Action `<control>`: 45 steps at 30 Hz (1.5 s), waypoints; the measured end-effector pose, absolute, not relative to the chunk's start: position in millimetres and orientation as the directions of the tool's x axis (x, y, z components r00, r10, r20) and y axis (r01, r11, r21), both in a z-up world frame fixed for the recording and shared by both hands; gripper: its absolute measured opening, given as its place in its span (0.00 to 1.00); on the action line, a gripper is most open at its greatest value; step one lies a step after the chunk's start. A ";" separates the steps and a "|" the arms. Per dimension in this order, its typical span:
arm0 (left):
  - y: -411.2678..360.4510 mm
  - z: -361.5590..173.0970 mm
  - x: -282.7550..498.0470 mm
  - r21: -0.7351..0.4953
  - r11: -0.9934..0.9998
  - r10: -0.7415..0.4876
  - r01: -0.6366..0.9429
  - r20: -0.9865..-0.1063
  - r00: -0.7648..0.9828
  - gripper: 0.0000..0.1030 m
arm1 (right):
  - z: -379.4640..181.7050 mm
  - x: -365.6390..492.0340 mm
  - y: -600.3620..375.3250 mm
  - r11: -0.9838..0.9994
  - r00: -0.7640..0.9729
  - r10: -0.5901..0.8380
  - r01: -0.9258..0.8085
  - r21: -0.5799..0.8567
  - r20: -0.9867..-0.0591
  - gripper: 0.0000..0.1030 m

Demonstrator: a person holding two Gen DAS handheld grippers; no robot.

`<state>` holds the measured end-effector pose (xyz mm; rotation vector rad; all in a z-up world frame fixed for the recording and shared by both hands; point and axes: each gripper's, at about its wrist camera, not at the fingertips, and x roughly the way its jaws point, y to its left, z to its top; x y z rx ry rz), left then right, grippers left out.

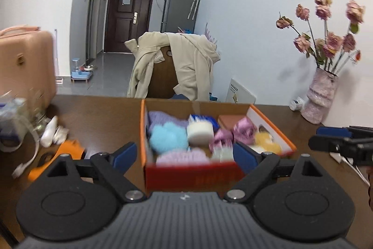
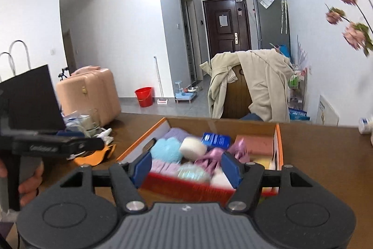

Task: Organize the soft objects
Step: 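Withdraw both grippers from the box back toward the table, then close the left gripper on the white cloth while the right gripper grasps the triangular sponge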

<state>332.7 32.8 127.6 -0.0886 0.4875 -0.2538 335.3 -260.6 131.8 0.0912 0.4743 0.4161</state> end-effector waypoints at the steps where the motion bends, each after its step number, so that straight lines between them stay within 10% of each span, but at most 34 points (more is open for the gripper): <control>1: 33.2 123.2 317.4 -0.140 0.965 -0.261 0.221 -0.449 0.855 0.92 | 127.4 325.7 -261.1 0.913 0.807 0.408 -0.364 0.184 -0.427 0.65; 18: -14.9 31.5 201.1 -0.171 0.929 -0.368 0.328 -0.528 0.766 0.93 | 57.6 230.8 -265.9 0.934 0.789 0.354 -0.266 0.240 -0.502 0.65; 26: -66.0 10.7 222.2 -0.120 0.931 -0.348 0.344 -0.578 0.739 0.64 | 43.3 233.7 -287.4 0.933 0.778 0.350 -0.241 0.266 -0.522 0.65; 31: -71.5 -1.6 232.8 -0.146 0.925 -0.365 0.352 -0.604 0.709 0.25 | 35.7 255.0 -291.3 0.933 0.771 0.350 -0.237 0.270 -0.533 0.65; 45: -40.1 29.6 280.8 -0.134 0.947 -0.320 0.293 -0.504 0.803 0.19 | 9.1 347.0 -240.3 0.949 0.740 0.307 -0.285 0.135 -0.599 0.65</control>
